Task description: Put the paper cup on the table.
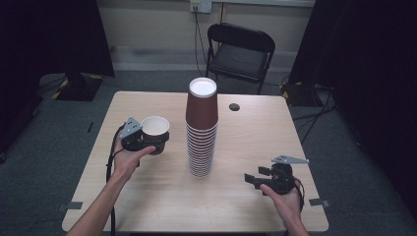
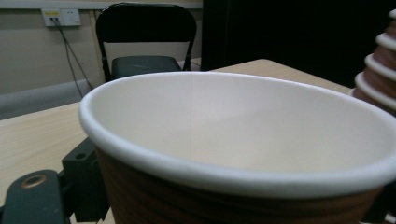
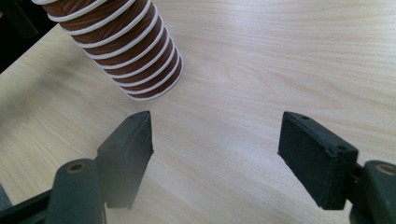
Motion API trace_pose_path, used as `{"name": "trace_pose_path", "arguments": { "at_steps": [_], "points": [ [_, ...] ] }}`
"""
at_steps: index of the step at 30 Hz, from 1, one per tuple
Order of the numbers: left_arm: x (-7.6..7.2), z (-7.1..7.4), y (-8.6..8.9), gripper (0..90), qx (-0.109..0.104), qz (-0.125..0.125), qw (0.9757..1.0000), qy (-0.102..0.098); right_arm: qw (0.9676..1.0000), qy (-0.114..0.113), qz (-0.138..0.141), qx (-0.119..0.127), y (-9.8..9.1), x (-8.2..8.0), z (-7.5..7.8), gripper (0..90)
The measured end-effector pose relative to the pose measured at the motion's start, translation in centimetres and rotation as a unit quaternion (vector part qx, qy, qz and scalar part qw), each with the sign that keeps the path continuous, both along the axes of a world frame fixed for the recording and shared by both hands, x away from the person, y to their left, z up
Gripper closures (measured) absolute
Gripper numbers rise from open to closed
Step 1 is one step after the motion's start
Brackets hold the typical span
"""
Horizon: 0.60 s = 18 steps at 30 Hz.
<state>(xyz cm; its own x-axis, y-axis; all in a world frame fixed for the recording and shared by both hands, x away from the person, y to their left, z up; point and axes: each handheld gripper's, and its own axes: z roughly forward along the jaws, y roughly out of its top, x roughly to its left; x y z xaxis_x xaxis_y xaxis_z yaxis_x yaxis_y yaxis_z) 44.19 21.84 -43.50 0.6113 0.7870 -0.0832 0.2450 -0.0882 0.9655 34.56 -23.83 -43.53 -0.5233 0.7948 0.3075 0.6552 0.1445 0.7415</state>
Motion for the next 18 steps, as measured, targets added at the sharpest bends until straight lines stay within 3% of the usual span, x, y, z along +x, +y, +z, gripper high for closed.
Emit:
{"name": "trace_pose_path", "arguments": {
  "at_steps": [7,13,18],
  "points": [
    [1.1,-1.4,0.8,10.5,0.007,0.021,0.9995,0.022,1.0,-0.001,0.004,-0.001,0.5,-0.2,0.0,26.5],
    [1.5,-1.9,0.4,10.4,0.03,0.018,0.999,0.028,1.0,-0.002,0.007,0.001,0.5,-0.2,0.0,26.7],
    [1.8,-2.7,-0.4,10.2,0.042,0.003,0.9981,0.046,0.9999,-0.003,0.009,0.008,0.4,-0.2,0.1,27.3]
  ]
}}
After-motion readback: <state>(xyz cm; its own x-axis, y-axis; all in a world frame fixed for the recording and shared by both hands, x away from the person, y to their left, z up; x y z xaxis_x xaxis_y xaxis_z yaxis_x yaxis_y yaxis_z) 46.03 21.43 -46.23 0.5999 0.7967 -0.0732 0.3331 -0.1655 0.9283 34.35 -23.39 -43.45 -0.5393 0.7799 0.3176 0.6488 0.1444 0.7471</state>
